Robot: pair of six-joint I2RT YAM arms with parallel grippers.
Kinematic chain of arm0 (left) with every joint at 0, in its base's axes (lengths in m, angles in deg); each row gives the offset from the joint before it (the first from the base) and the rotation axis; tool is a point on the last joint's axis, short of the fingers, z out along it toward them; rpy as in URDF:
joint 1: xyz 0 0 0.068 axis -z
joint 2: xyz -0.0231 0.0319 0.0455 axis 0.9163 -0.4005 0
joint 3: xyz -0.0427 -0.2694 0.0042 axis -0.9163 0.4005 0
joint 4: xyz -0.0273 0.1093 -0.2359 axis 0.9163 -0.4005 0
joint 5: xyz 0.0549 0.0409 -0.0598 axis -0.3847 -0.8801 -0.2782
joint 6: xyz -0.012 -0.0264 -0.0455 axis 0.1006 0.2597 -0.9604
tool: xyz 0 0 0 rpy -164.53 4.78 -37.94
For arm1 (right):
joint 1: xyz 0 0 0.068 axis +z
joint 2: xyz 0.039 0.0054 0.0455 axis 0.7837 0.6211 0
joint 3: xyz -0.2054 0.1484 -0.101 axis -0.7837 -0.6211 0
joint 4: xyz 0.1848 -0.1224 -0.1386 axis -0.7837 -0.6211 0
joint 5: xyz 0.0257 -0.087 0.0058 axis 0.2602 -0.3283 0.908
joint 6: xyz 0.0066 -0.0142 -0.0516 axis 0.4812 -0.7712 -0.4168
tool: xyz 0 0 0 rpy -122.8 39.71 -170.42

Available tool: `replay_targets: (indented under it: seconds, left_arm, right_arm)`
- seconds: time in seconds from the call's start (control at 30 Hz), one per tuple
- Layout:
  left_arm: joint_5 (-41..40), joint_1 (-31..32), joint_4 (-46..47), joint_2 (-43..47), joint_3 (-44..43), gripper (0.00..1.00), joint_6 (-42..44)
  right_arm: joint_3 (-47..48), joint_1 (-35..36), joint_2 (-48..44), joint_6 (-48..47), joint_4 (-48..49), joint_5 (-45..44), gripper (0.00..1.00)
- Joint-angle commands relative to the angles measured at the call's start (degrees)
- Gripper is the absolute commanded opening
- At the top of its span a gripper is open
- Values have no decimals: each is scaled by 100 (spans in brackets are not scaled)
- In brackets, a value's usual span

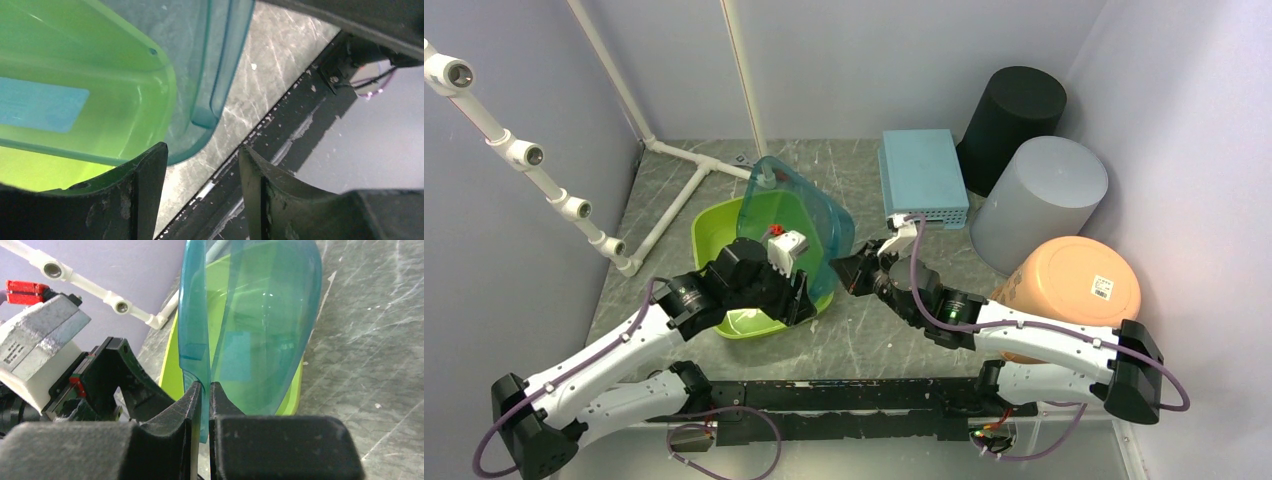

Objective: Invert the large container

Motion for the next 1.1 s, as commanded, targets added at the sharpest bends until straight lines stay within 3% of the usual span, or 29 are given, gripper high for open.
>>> replay_targets:
  seconds: [0.0, 0.13, 0.23, 0.43, 0.53, 0.63, 0.7, 0.77, 1.07]
  left_arm:
    - [-604, 99, 511, 137, 74, 61, 81]
    - [-228, 195, 1185, 188, 421, 62, 338]
    - [-143, 283, 1199, 135, 508, 56, 535]
    - [-384, 313, 1053, 748, 688, 20, 704]
    - [-358, 318, 897, 922, 641, 11, 795]
    - [-283, 318, 538, 811, 449, 3, 901]
    - [-217, 315, 404, 677, 400, 3, 964]
    - [-196, 361, 320, 535, 368, 3, 1001]
    - [-599, 972, 337, 185, 353, 3, 1187]
  right_arm:
    - [160, -20, 107, 109, 324, 222, 0]
    - [231, -25, 197, 108, 384, 415, 0]
    - [260, -26, 209, 107, 342, 461, 0]
    - [282, -81, 75, 115, 135, 463, 0]
    - [388, -125, -29, 90, -93, 545, 0]
    - [443, -144, -182, 84, -189, 676, 10]
    - [418, -146, -268, 75, -141, 789, 22]
    - [453, -150, -310, 91, -211, 800, 28]
    - [510, -143, -286, 273, -640, 246, 36]
